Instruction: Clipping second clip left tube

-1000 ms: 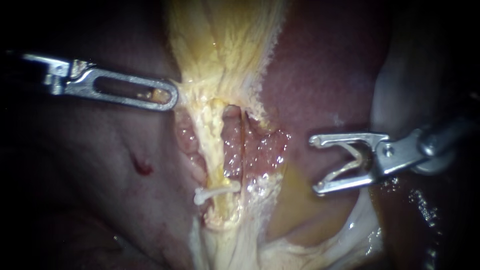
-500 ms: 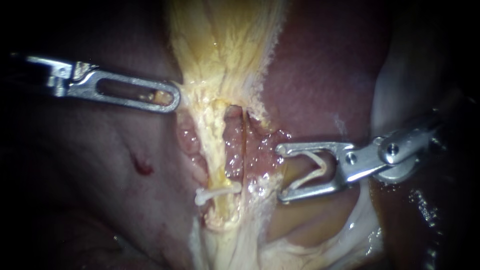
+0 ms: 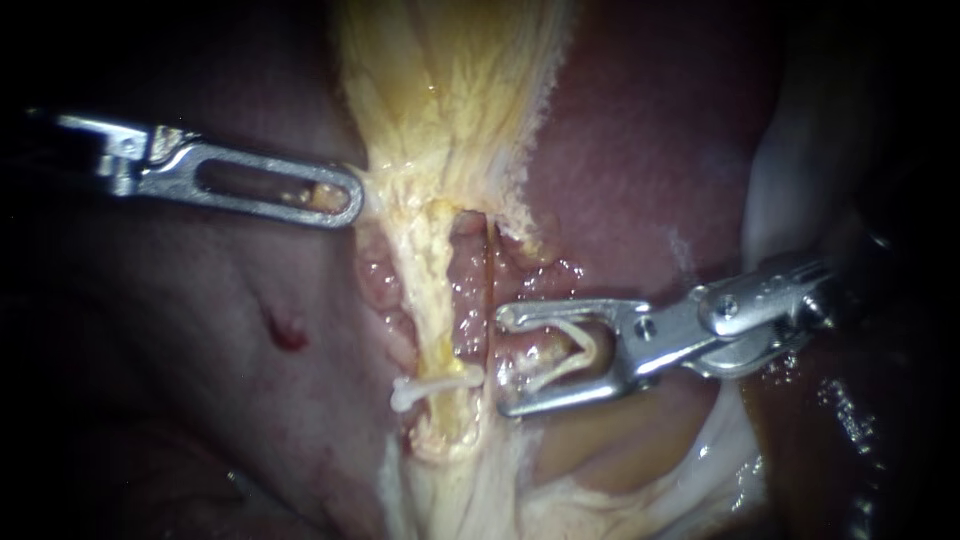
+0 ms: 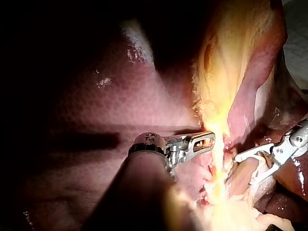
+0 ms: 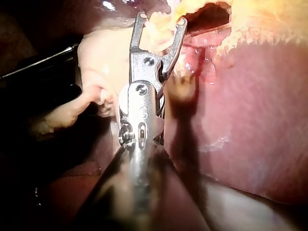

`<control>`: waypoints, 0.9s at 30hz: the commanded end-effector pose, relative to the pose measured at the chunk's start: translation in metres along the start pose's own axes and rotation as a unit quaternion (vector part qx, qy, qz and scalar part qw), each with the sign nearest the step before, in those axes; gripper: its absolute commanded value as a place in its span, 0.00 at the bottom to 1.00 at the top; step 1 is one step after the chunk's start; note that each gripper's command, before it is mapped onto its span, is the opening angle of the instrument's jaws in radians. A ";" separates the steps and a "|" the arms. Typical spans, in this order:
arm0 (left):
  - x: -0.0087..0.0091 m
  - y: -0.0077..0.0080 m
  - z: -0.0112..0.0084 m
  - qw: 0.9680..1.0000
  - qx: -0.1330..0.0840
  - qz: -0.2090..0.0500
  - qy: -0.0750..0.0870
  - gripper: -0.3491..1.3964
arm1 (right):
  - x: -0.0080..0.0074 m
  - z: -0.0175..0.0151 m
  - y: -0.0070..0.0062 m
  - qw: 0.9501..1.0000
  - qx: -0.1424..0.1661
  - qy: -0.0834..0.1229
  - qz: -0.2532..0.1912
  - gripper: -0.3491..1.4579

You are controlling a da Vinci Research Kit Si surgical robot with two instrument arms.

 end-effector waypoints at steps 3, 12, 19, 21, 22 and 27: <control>0.0000 0.0000 0.0000 1.000 0.000 0.000 0.000 0.00 | -0.0003 0.0005 0.0001 1.000 0.007 0.002 0.005 0.44; 0.0000 0.0000 0.0000 1.000 0.000 0.000 0.000 0.00 | -0.0016 0.0022 0.0010 1.000 0.009 0.004 0.028 0.44; 0.0000 -0.0001 0.0000 1.000 0.000 0.000 0.000 0.00 | -0.0031 0.0027 0.0024 0.999 0.008 0.005 0.043 0.44; 0.0001 -0.0002 0.0000 1.000 0.001 0.000 0.001 0.00 | -0.0035 0.0027 0.0027 0.999 0.007 0.005 0.048 0.44; 0.0001 -0.0002 0.0000 1.000 0.001 0.000 0.001 0.00 | -0.0037 0.0026 0.0029 0.999 0.007 0.005 0.048 0.44; 0.0001 -0.0003 0.0000 1.000 0.001 0.000 0.001 0.00 | -0.0043 0.0025 0.0037 0.998 0.007 0.005 0.056 0.44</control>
